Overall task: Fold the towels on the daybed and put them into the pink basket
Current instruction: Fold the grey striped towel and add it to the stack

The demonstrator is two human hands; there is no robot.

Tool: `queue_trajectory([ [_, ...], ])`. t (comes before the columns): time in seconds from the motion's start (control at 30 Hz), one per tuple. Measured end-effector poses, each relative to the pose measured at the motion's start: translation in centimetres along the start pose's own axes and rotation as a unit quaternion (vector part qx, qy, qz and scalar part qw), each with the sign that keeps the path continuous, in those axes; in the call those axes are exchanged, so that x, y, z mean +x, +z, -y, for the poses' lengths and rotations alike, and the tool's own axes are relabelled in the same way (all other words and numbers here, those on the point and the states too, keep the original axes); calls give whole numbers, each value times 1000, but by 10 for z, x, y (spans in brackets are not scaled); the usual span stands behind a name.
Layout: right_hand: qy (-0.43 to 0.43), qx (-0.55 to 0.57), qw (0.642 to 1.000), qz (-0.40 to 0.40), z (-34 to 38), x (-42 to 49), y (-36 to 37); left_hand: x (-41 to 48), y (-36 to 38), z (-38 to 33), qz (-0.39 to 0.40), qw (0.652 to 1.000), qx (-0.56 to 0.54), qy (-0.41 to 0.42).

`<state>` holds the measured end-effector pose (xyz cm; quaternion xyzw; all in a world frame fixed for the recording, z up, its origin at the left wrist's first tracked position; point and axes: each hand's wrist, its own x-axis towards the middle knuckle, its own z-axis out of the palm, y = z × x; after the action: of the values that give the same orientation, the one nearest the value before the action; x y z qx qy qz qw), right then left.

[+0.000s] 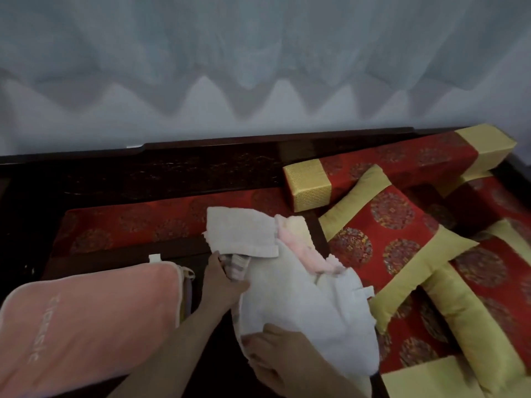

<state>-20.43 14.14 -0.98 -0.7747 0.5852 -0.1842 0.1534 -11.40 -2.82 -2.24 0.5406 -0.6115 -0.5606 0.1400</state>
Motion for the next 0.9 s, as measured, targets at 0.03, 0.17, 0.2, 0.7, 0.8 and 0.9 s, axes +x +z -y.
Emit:
queue_trajectory([
  [0.03,13,-4,1000,13,-1,-4,3,2,2,5,-2,999,47,17],
  [0.17,193,8,980,43,-12,-29,7,16,-7,22,-60,978,189,60],
  [0.2,233,-26,971,46,-16,-36,3,18,-14,21,-83,973,205,63],
  [0.7,378,-140,898,-175,-40,-44,-191,15,-95,-61,-231,965,108,65],
  [0.8,347,-146,885,-272,-40,-34,-235,0,-107,-102,-264,963,36,51],
  [0.9,275,-113,870,-394,-24,-23,-272,-8,-121,-124,-255,966,-34,35],
])
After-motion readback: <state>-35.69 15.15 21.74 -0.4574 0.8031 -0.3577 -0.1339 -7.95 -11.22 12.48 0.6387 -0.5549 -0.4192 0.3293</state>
